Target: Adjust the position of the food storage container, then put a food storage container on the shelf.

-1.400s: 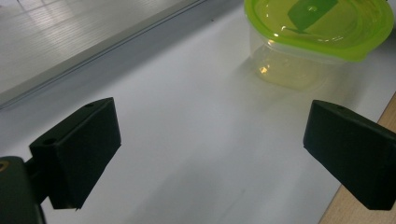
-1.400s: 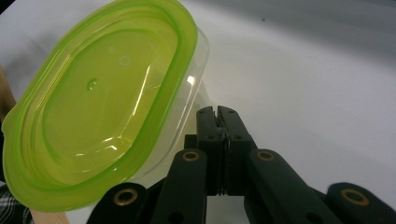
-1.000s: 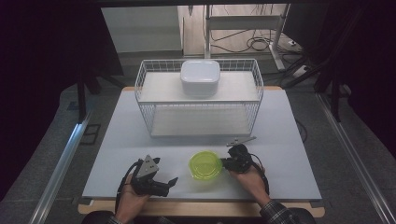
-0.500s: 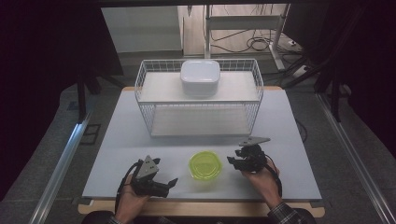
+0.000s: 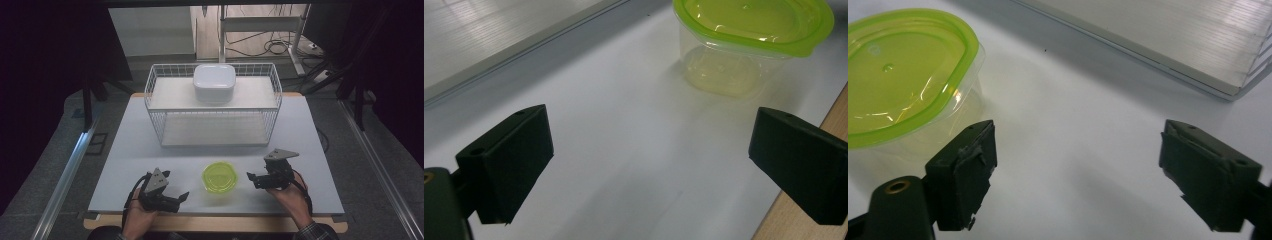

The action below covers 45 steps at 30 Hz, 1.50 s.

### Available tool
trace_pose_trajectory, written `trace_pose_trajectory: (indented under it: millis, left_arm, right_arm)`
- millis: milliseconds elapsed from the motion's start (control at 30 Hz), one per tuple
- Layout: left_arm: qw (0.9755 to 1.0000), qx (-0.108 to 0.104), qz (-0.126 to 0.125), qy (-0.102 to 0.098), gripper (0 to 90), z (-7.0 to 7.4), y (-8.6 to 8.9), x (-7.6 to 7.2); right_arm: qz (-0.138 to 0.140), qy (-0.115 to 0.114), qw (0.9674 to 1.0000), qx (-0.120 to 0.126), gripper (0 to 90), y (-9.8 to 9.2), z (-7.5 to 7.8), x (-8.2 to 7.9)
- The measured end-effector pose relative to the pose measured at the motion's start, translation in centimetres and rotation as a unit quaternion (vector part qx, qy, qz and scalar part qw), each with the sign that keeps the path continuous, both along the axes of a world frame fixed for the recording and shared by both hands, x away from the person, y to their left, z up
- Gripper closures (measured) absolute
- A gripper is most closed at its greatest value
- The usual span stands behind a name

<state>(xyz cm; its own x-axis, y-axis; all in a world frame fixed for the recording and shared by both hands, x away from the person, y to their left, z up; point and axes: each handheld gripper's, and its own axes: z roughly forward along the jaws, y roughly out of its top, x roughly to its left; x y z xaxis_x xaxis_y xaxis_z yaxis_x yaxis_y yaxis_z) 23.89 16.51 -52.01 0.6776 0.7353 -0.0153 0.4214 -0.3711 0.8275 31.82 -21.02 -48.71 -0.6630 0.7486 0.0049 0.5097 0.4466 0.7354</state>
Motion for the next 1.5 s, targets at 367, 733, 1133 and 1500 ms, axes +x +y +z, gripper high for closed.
trace_pose_trajectory:
  millis: [367, 733, 1133, 1500]
  left_arm:
    - [1.0000, 0.002, -0.002, 0.000, 3.6, 0.0, -0.1, 0.0]
    - [1.0000, 0.003, -0.004, 0.000, 3.6, -0.1, -0.2, 0.0]
    - [0.9999, 0.008, -0.007, -0.002, 3.7, -0.1, -0.3, 0.0]
    - [0.9999, 0.011, -0.011, -0.002, 3.7, -0.1, -0.4, 0.0]
  right_arm:
    - [0.013, 0.004, 0.9996, 0.023, 4.4, 0.6, 0.5, -0.7]
    - [0.019, 0.067, 0.9911, 0.114, 30.8, 1.3, 1.5, -0.4]
    - [0.014, 0.164, 0.9737, 0.158, 51.2, 3.5, -0.1, 2.0]
    - [0.011, 0.232, 0.9519, 0.200, 75.5, 3.6, -1.0, 3.0]
